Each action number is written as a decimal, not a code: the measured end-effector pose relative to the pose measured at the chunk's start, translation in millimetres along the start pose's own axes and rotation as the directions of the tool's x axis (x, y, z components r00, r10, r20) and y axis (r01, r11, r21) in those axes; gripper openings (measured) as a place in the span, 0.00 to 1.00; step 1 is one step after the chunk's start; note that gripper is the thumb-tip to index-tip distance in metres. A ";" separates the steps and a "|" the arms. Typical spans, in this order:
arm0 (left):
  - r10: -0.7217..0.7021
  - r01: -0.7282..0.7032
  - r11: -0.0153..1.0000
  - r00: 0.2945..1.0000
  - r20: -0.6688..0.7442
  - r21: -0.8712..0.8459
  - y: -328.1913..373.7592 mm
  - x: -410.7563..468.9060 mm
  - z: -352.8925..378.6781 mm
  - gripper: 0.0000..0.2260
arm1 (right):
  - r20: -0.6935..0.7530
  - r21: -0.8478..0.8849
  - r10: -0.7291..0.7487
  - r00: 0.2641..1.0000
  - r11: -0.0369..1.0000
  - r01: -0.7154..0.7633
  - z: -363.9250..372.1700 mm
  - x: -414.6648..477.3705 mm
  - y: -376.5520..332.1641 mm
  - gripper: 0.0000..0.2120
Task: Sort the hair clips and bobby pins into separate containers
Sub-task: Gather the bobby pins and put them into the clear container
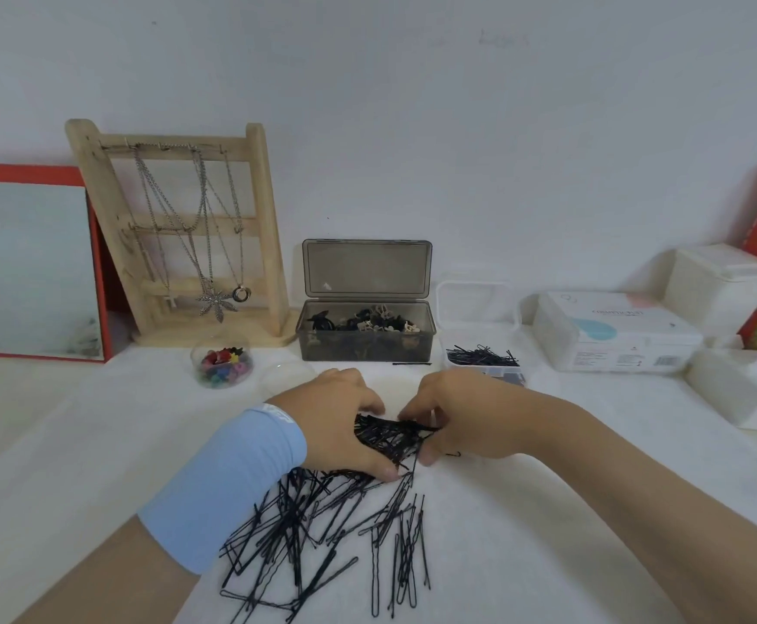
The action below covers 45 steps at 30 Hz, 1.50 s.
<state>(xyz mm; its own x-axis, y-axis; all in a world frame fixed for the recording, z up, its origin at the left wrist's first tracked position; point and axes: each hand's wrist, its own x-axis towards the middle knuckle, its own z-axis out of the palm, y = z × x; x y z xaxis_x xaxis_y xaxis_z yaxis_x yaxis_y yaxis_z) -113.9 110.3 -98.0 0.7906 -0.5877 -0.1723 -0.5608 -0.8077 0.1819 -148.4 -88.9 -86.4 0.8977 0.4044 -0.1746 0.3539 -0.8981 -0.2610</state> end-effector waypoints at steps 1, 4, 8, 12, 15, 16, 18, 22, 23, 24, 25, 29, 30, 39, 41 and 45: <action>0.018 -0.018 0.999 1.000 -0.024 -0.028 1.8 0.7 0.4 0.35 | -0.005 0.012 0.011 1.000 1.000 -0.011 0.0 0.0 -1.1 0.16; 0.046 -0.048 0.995 0.999 -0.026 -0.089 4.1 0.3 -1.4 0.28 | -0.027 0.011 0.039 0.999 0.999 -0.038 -1.7 -0.9 -1.9 0.15; -0.003 -0.013 0.970 0.998 -0.063 -0.244 -1.7 10.9 -13.2 0.19 | -0.087 0.018 0.076 0.993 0.997 -0.075 -2.6 -1.5 -3.3 0.20; 0.006 -0.017 0.995 0.995 -0.103 -0.099 4.6 37.3 -14.3 0.20 | -0.146 -0.045 0.169 0.975 0.983 -0.177 -3.1 1.7 -4.6 0.17; 0.013 -0.013 1.000 0.999 -0.036 0.013 10.6 52.1 -4.9 0.13 | -0.144 -0.109 0.202 0.969 0.970 -0.218 -3.0 1.5 -1.5 0.14; 0.004 -0.003 0.999 0.999 -0.039 0.032 11.3 55.5 -2.6 0.11 | -0.139 -0.127 0.204 0.969 0.967 -0.221 -3.2 1.0 0.2 0.14; 0.018 -0.017 1.000 0.998 -0.062 0.026 11.3 60.2 1.1 0.14 | -0.146 -0.166 0.196 0.970 0.962 -0.219 -2.7 2.4 4.5 0.13; 0.023 -0.015 0.996 0.996 -0.085 0.092 11.7 67.9 3.0 0.22 | -0.170 -0.185 0.179 0.969 0.960 -0.210 3.1 8.4 8.8 0.14; 0.013 -0.004 0.994 0.997 -0.082 0.105 11.8 70.8 3.2 0.21 | -0.170 -0.193 0.171 0.970 0.960 -0.203 4.0 9.5 9.2 0.14; 0.006 0.003 0.994 0.997 -0.078 0.113 12.3 72.6 3.2 0.20 | -0.171 -0.203 0.161 0.972 0.960 -0.194 4.4 10.3 9.1 0.14; 0.004 0.004 0.994 0.997 -0.078 0.113 12.1 74.1 3.5 0.19 | -0.171 -0.214 0.149 0.974 0.959 -0.184 4.3 10.8 9.2 0.14; 0.028 -0.017 0.998 0.986 -0.164 0.067 9.3 71.1 -0.4 0.12 | -0.170 -0.208 0.108 0.980 0.968 -0.143 8.5 10.8 11.3 0.11; 0.031 -0.021 0.998 0.985 -0.171 0.063 8.4 68.7 -2.1 0.10 | -0.160 -0.203 0.107 0.981 0.969 -0.138 10.5 10.3 11.0 0.11; 0.059 -0.068 0.985 0.996 -0.062 -0.161 0.8 31.6 -5.7 0.10 | 0.002 -0.215 0.147 0.989 0.966 -0.144 -4.8 -1.3 -4.4 0.18; 0.075 -0.077 0.983 0.997 -0.016 -0.169 -0.3 28.9 -7.5 0.12 | 0.074 -0.219 0.192 0.979 0.960 -0.172 -9.0 -8.1 -7.7 0.17; 0.105 -0.097 0.970 0.994 0.026 -0.224 -0.5 27.3 -6.4 0.17 | 0.025 -0.218 0.193 0.981 0.959 -0.183 -7.4 -9.8 -10.0 0.20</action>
<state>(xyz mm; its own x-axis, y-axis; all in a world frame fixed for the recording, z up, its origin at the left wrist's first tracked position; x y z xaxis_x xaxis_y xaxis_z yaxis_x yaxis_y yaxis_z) -90.5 95.0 -96.6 0.7205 -0.6704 -0.1771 -0.5654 -0.7159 0.4096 -158.8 -85.1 -75.1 0.9422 0.2281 -0.2455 0.2326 -0.9725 -0.0111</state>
